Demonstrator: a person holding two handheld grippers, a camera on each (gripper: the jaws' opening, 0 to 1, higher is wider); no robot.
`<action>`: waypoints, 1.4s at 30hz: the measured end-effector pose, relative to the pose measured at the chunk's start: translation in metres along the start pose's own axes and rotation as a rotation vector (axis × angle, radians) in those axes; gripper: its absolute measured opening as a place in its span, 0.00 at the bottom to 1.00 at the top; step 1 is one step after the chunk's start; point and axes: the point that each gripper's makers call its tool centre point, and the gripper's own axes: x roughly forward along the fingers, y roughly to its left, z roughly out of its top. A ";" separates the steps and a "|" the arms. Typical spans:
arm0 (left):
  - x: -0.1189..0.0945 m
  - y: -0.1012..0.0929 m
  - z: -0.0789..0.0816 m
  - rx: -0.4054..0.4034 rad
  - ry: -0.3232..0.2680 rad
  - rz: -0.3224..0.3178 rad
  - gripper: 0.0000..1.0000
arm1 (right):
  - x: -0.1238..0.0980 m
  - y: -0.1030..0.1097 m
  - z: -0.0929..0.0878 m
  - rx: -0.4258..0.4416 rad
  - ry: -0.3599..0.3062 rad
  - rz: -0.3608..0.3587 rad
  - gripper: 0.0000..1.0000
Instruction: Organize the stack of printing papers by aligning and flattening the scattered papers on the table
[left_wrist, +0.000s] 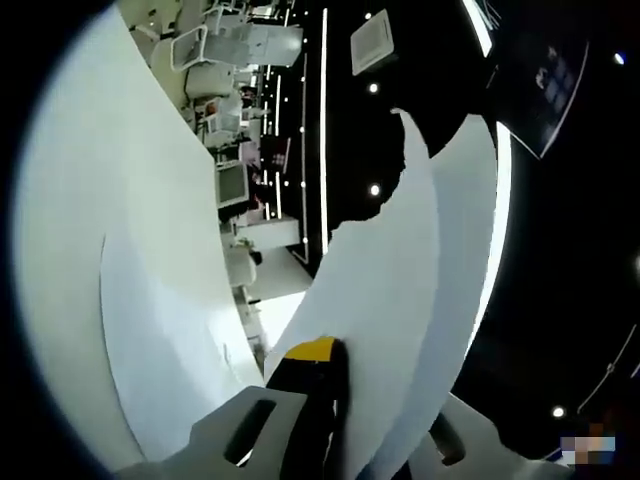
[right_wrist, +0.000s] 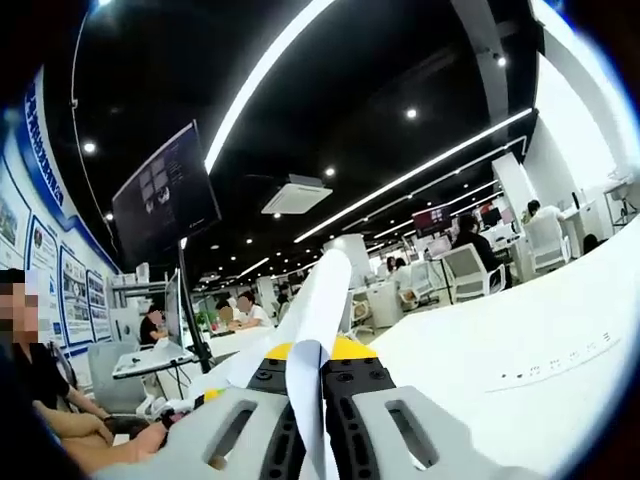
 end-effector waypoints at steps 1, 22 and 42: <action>0.000 -0.001 0.001 0.006 -0.005 -0.001 0.09 | 0.001 0.000 -0.001 0.005 0.001 0.001 0.00; -0.002 -0.002 0.006 -0.004 -0.027 -0.006 0.11 | 0.004 0.005 -0.012 0.066 0.008 -0.003 0.00; -0.002 -0.003 0.011 -0.012 -0.039 -0.016 0.11 | 0.007 0.013 -0.023 0.108 0.004 -0.009 0.00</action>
